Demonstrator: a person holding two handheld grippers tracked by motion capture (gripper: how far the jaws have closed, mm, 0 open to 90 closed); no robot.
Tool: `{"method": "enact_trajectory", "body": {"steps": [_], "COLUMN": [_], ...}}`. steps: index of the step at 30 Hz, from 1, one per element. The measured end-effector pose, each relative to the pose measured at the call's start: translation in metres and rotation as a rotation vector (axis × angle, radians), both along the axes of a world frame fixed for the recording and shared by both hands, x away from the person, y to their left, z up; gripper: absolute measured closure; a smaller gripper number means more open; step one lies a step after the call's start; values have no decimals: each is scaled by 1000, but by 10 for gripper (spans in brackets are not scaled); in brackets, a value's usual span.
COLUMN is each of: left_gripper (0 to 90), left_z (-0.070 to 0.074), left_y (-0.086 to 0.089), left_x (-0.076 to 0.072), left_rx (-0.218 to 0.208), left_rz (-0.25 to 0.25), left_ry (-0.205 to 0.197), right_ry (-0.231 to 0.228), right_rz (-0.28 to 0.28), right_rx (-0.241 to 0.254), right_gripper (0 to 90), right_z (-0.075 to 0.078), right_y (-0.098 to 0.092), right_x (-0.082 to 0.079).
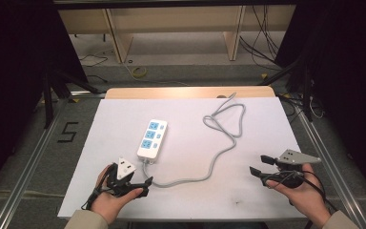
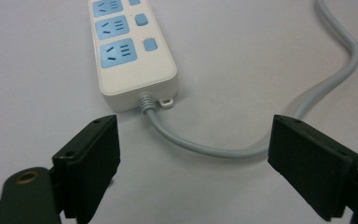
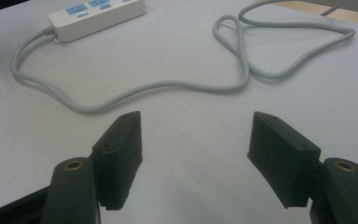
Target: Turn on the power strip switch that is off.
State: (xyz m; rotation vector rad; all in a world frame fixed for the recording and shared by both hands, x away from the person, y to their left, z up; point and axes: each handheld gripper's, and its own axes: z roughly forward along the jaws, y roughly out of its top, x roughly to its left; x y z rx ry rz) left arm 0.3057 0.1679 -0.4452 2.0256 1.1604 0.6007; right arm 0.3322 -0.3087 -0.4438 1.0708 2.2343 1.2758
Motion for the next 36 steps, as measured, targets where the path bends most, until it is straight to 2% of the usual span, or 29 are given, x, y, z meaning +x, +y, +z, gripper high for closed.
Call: {"method": "enact_trajectory", "body": {"steps": [4, 5, 6, 7, 8, 9, 10, 11, 12, 14, 15, 17, 18, 29, 31, 32, 36], "left_gripper": [226, 310, 354, 354, 469, 534, 534, 604, 745, 844, 877, 895, 896, 898, 898, 898, 898], "left_z": [1, 1, 2, 3, 4, 6, 7, 9, 12, 13, 13, 13, 13, 15, 16, 16, 14], "left_y": [1, 2, 2, 1, 2, 2, 1, 2, 2, 2, 0, -1, -2, -13, -16, -19, -24], "left_x": [3, 4, 5, 6, 8, 11, 13, 16, 21, 24, 29, 33, 40, 68, 73, 78, 85], "left_rx": [-1, 7, 11, 12, 15, 15, 12, 6, -24, -18, 1, 0, 12, 26, 35, 55, 56], "left_rz": [23, 31, 41, 48, 57, 66, 76, 88, 102, 107, 108, 109, 110, 107, 106, 98, 97], "left_ry": [-5, -8, -14, -15, -17, -20, -21, -24, -10, -8, 1, 9, 29, 39, 45, 47, 59], "right_ry": [0, -3, -7, -7, -7, -8, -8, -9, -11, -11, -10, -10, -8, -9, -9, -9, -7], "right_rz": [0, -2, -2, -2, -4, -5, -5, -6, -5, -4, -6, -5, -6, 7, 6, 7, 4], "right_rx": [-1, -2, -1, -1, -3, -4, -4, -2, -3, -5, -7, -8, -9, -11, -14, -14, -15], "right_gripper": [351, 351, 351, 351, 351, 351, 351, 351, 351, 351, 351, 351, 351, 350, 350, 350, 349], "right_z": [0, 1, 1, 1, 2, 2, 2, 2, 3, 3, 3, 3, 3, 3, 3, 3, 3], "right_y": [0, 0, 0, 0, 0, 0, 0, 1, 1, 1, 1, 1, 1, 4, 4, 4, 3], "right_x": [0, -1, -1, -1, -2, -2, -2, -2, -2, -2, -2, -2, -3, -2, -2, -3, -3]}}
